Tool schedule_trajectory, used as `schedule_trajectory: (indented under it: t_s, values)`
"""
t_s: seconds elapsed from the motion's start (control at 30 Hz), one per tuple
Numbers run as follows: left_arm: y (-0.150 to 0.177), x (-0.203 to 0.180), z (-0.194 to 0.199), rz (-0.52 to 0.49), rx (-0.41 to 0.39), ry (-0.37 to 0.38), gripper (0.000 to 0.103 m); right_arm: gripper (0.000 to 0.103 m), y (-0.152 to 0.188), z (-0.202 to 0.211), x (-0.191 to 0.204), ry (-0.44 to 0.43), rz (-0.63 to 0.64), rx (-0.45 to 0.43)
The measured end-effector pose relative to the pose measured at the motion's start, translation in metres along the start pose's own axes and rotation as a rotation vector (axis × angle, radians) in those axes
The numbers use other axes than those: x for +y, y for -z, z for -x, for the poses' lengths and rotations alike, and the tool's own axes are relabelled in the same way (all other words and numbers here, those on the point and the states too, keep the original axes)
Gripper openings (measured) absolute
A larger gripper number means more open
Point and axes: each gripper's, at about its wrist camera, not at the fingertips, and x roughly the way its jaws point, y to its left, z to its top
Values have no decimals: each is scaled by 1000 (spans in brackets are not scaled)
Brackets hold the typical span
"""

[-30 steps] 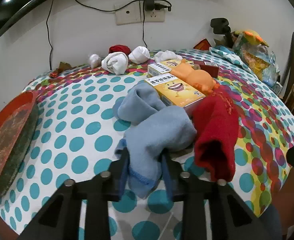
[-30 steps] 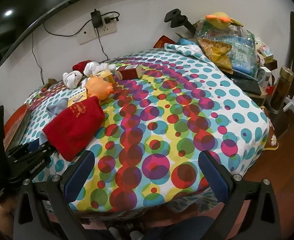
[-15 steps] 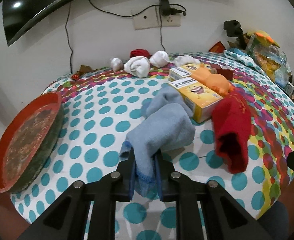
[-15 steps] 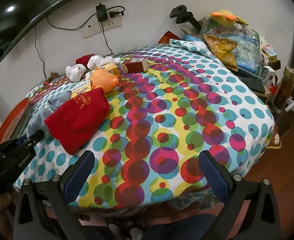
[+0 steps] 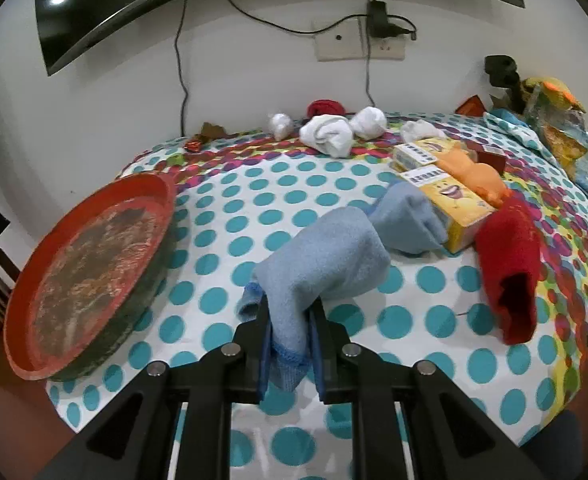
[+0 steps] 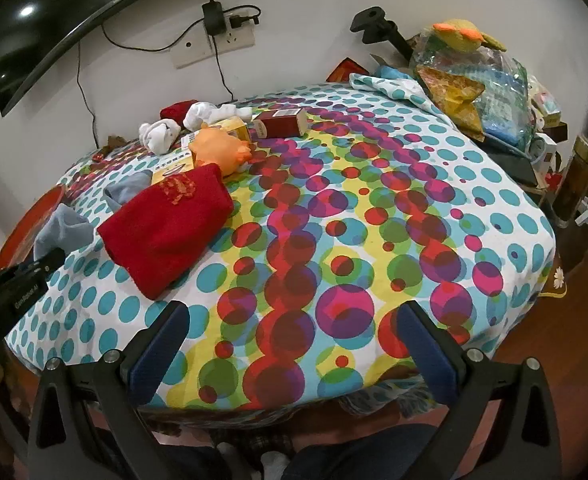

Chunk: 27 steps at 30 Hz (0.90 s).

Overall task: Organize objects
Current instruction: 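Carry the blue sock to the red tray and open the left gripper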

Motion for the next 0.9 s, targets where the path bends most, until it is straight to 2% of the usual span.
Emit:
schedule_trajectory:
  t_s: [0.27,0.5,0.7,0.9]
  values:
    - [0,22,1,33,6,-31,16,103,1,1,3,-7,9,3]
    - [-13,59,12,84,-19,-46,16,103,3,1,5,-12,11,10]
    - [-25,117,15,159,-19,-81,16,103,4,-2,7,-15,18,14]
    - [-27,185,6,231,3,-157,16,103,5,-9,4,-18,11,35]
